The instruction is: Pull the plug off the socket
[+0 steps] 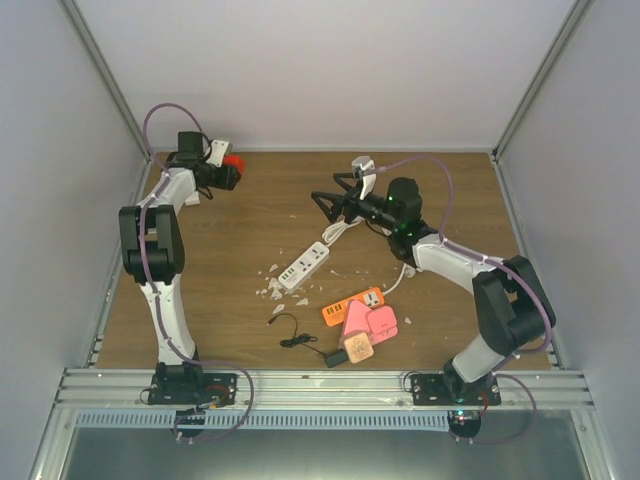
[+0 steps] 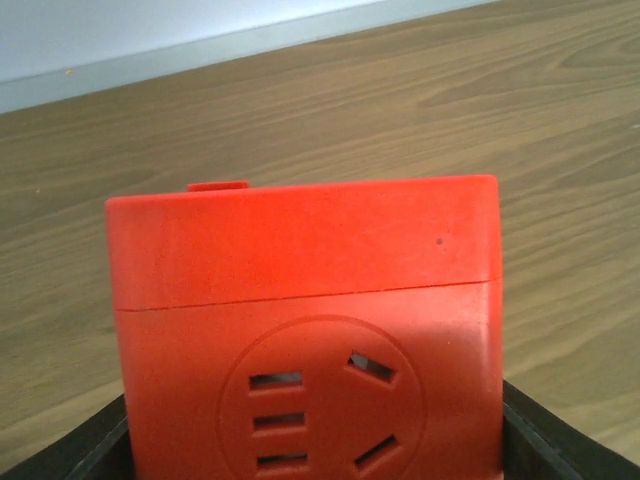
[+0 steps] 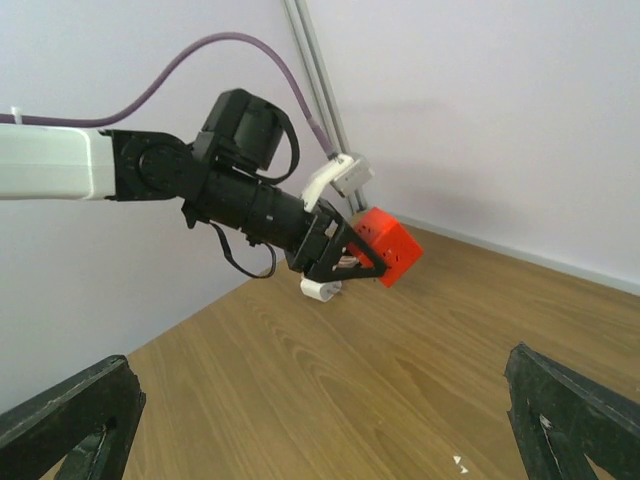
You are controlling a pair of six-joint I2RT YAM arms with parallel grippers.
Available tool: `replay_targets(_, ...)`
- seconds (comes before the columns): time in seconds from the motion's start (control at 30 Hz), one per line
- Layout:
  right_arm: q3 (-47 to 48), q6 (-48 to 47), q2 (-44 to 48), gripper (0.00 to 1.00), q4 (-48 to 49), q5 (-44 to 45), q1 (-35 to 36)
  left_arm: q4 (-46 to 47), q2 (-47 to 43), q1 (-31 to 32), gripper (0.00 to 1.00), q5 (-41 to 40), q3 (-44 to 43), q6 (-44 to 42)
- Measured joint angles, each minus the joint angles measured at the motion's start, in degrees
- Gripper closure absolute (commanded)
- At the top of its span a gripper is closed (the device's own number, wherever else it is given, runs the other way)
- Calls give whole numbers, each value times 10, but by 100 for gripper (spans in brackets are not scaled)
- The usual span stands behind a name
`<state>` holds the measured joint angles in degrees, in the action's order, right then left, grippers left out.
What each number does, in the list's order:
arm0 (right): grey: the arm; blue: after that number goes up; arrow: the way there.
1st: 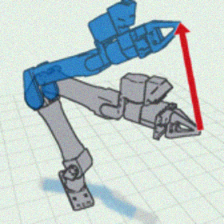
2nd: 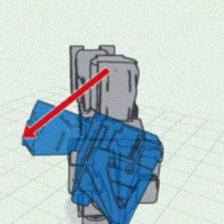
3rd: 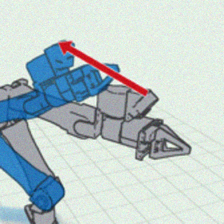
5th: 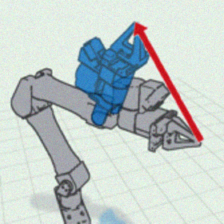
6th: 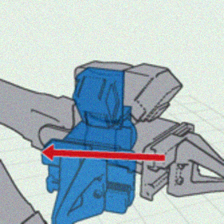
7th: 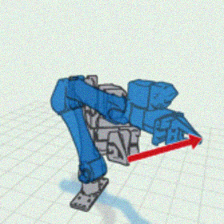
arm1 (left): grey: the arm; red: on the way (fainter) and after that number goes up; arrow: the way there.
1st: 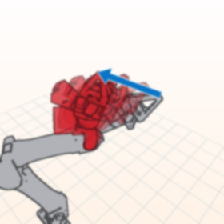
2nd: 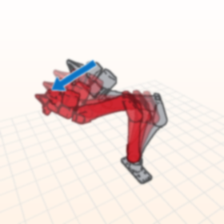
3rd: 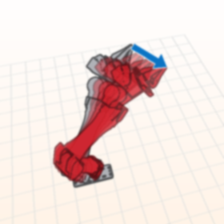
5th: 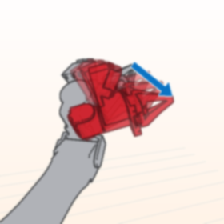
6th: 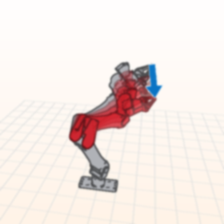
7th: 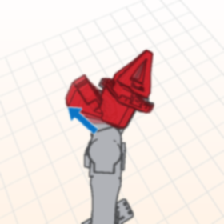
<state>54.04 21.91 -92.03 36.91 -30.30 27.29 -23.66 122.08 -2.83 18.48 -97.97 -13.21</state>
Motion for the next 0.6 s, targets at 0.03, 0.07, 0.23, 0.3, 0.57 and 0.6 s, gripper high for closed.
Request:
replay_targets(0.03, 3, -5, -1, 0, -1, 0, 0, -5, 12, -2, 62, -5, -12, -3)
replay_targets(0.07, 7, -8, -3, 0, -1, 1, 0, -7, 16, -4, 62, -6, -14, -4)
replay_targets(0.23, 23, -20, -11, 0, -7, 3, -3, -21, 64, -9, 61, -20, -57, -16)
replay_targets(0.3, 24, -22, -13, 0, -10, 4, -6, -23, 76, -11, 61, -21, -61, -18)
replay_targets(0.57, 28, -25, -25, 0, -20, 6, -7, -44, 110, -14, 55, -25, -83, -27)
replay_targets(0.6, 30, -25, -27, 0, -22, 7, -7, -46, 114, -14, 54, -26, -88, -28)
